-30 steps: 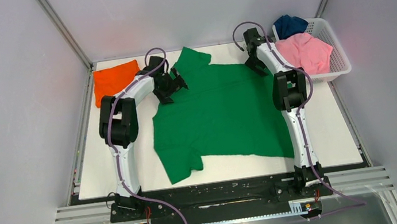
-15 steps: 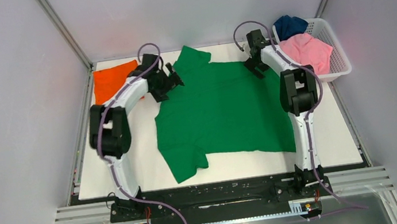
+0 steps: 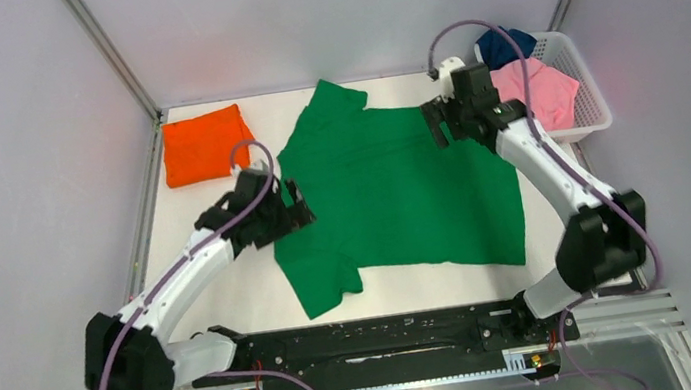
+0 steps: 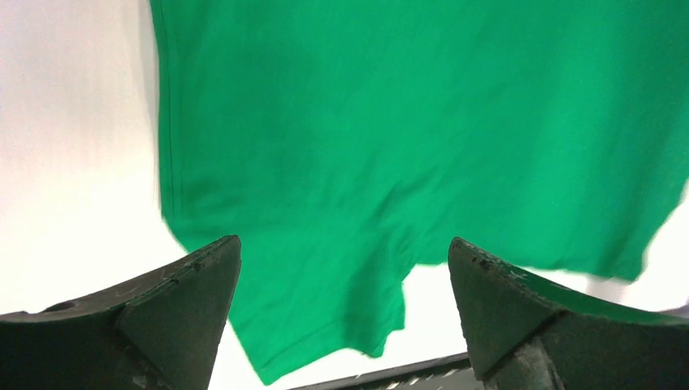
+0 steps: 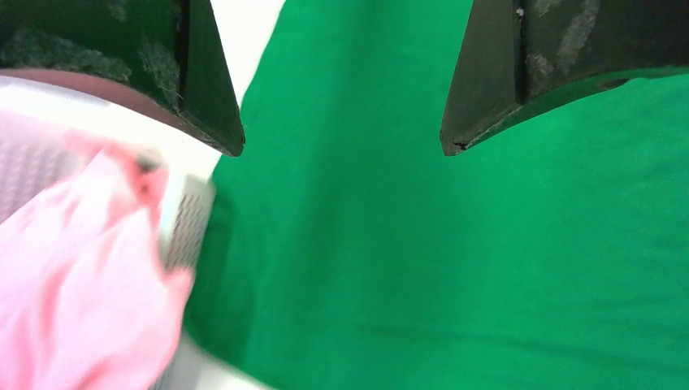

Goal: Fold and stack the t-shirts
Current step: Flatten out the tshirt, then grab the side of the flattened tshirt closest away from the robot with both arms, then fold the flattened tshirt in 1/3 of the way

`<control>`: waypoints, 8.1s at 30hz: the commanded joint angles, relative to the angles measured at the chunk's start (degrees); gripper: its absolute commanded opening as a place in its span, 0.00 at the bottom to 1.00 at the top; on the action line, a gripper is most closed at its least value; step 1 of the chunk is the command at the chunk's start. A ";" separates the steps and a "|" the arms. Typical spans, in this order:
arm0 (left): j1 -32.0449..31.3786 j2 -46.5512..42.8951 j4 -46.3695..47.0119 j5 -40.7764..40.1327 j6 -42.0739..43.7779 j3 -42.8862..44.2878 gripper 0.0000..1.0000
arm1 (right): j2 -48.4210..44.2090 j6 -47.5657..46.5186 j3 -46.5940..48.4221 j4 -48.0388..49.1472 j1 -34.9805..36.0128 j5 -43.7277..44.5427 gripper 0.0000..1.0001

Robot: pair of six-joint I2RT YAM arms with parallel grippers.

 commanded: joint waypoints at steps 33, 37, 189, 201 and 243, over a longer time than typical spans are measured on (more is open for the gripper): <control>-30.73 -2.24 -10.42 -22.99 -20.22 -19.73 0.00 | -47.88 43.75 -45.04 -5.22 -3.28 6.89 0.99; -25.23 -6.63 -8.58 -19.83 -17.46 -21.36 0.00 | -48.38 45.68 -45.68 -8.32 -3.82 6.12 1.00; 7.56 39.15 10.95 16.69 -0.34 24.86 0.99 | -24.40 49.79 -37.74 -0.51 -14.96 -23.50 0.99; 7.65 33.12 10.73 15.97 -0.34 7.03 0.99 | -11.30 50.36 -41.53 3.50 -8.54 -22.07 1.00; 13.35 -5.76 1.75 -3.16 -1.11 -7.88 0.99 | -38.44 57.67 -48.73 -5.99 10.45 -24.42 0.98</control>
